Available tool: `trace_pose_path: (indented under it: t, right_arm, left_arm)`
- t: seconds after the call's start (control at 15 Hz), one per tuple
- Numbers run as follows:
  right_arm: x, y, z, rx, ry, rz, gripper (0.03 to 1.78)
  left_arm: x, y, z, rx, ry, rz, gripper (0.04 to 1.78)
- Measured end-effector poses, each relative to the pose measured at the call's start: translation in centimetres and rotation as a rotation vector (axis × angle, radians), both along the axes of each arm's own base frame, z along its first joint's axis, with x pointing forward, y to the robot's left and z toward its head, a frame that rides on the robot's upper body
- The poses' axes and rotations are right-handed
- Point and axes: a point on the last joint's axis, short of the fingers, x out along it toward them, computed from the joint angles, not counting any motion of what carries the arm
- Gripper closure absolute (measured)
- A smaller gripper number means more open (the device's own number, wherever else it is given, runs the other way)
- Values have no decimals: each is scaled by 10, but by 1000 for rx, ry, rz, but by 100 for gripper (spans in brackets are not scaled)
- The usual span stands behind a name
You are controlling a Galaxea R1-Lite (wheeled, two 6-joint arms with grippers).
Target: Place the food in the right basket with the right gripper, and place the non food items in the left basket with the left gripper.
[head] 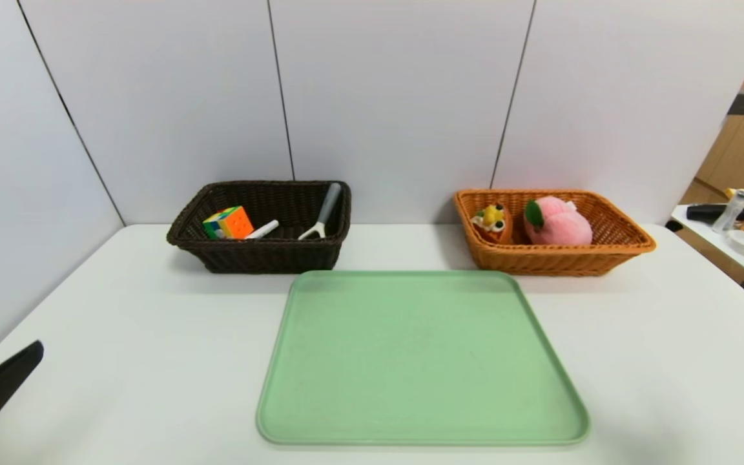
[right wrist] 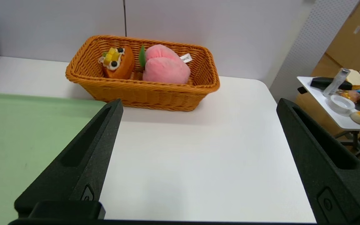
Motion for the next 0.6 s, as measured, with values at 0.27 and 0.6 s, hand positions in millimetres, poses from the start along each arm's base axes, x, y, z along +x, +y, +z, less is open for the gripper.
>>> trace_pose_path:
  t: [0.27,0.6]
  right_arm:
    - [-52,-4,-23,-1,2,-10,12]
    - [-94,-4,-59,-3,31,12,11]
  left_arm:
    - [-37,-2,-36,-7,1,-2,13]
    - [-56,-3,-64,-8,-7,-26,13]
